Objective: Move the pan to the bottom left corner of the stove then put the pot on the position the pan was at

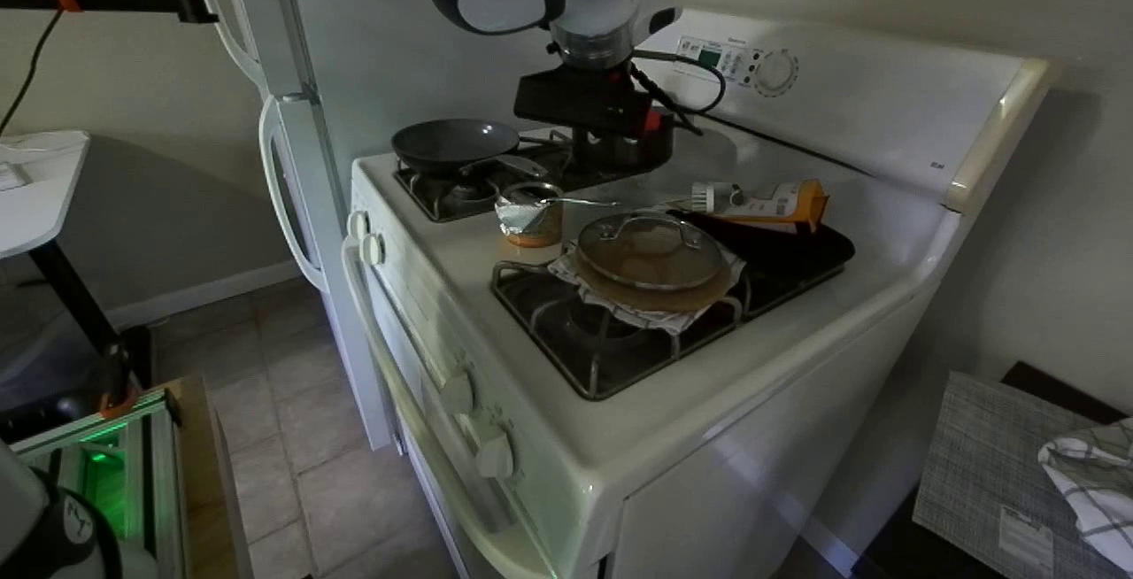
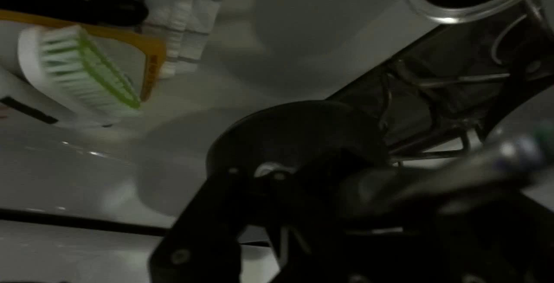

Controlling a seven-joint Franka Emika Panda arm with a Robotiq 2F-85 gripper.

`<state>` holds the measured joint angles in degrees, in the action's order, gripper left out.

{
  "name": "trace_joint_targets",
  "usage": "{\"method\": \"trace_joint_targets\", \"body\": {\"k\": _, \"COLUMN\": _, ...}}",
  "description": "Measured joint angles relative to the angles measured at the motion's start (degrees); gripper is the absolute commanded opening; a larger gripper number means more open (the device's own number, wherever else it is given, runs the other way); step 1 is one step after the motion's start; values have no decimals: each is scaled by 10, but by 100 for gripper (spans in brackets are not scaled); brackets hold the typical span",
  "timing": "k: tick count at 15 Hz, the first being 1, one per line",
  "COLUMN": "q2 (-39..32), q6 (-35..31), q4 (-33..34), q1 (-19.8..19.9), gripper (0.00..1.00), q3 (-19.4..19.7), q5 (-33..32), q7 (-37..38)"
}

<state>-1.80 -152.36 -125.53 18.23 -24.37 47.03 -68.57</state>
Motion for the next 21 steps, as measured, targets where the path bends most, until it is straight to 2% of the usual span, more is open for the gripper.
{"method": "trace_joint_targets", "body": {"k": 3, "q2": 1, "q6": 22, "q4": 15, "q1": -84, "gripper": 2, "q3": 72, "q5": 0, "q7": -12}}
{"method": "trace_joint_targets", "body": {"k": 7, "q2": -16, "q6": 35, "q4": 47, "q1": -144, "gripper": 2, "q3": 117, "q5": 7, "q7": -16}}
{"method": "trace_joint_targets", "body": {"k": 11, "q2": -44, "q6": 47, "q4": 86, "q1": -168, "gripper": 2, "q3": 130, "q5": 10, "q7": -25}}
{"method": "trace_joint_targets", "body": {"k": 21, "q2": -112, "q6": 68, "q4": 146, "q1": -195, "gripper": 2, "q3": 127, "q5": 10, "q7": -39}}
